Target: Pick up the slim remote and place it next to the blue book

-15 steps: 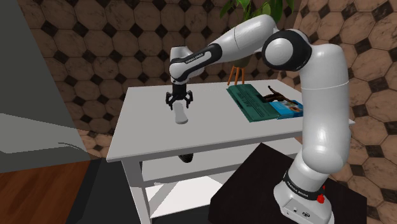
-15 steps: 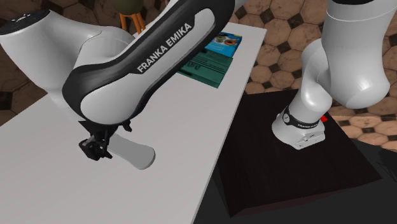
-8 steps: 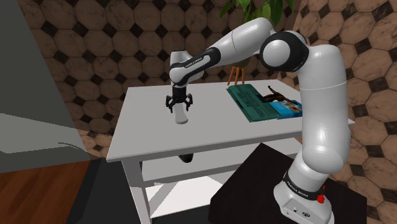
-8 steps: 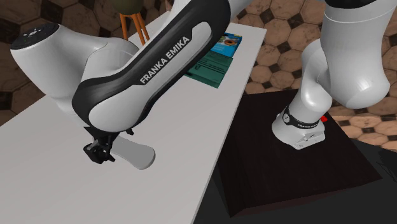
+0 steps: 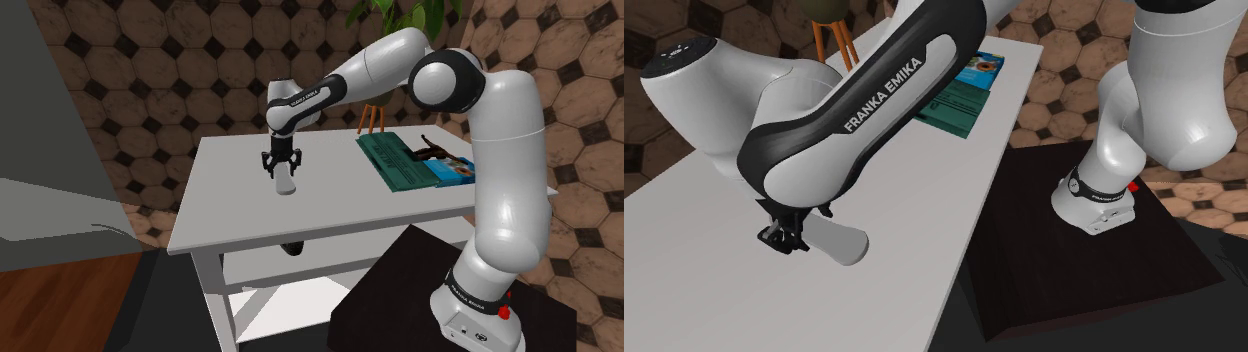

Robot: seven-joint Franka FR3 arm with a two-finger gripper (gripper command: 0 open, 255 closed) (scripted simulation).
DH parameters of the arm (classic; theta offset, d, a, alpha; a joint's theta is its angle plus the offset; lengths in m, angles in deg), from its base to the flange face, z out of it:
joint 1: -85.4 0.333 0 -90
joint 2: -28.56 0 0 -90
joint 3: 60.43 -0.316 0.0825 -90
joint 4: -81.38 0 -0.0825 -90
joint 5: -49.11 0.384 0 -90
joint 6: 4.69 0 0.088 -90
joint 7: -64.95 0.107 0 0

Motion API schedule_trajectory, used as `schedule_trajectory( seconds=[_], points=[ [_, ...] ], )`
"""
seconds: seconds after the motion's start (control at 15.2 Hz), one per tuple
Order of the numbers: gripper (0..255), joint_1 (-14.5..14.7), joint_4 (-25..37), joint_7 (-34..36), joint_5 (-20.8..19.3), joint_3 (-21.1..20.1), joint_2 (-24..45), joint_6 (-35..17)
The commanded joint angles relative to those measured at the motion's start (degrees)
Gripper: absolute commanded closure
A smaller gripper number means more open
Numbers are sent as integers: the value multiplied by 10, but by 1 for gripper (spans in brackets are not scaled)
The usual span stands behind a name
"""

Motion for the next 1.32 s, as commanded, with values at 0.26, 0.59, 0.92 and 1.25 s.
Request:
schedule_trajectory(
  seconds=[0.26, 0.59, 0.92, 1.25],
  points=[
    [255, 0, 0, 0, 0, 0, 0, 0],
    [255, 0, 12, -1, 1, -1, -13, 25],
    [255, -1, 30, -1, 3, -1, -28, 58],
    [255, -1, 51, -1, 4, -2, -40, 91]
  ],
)
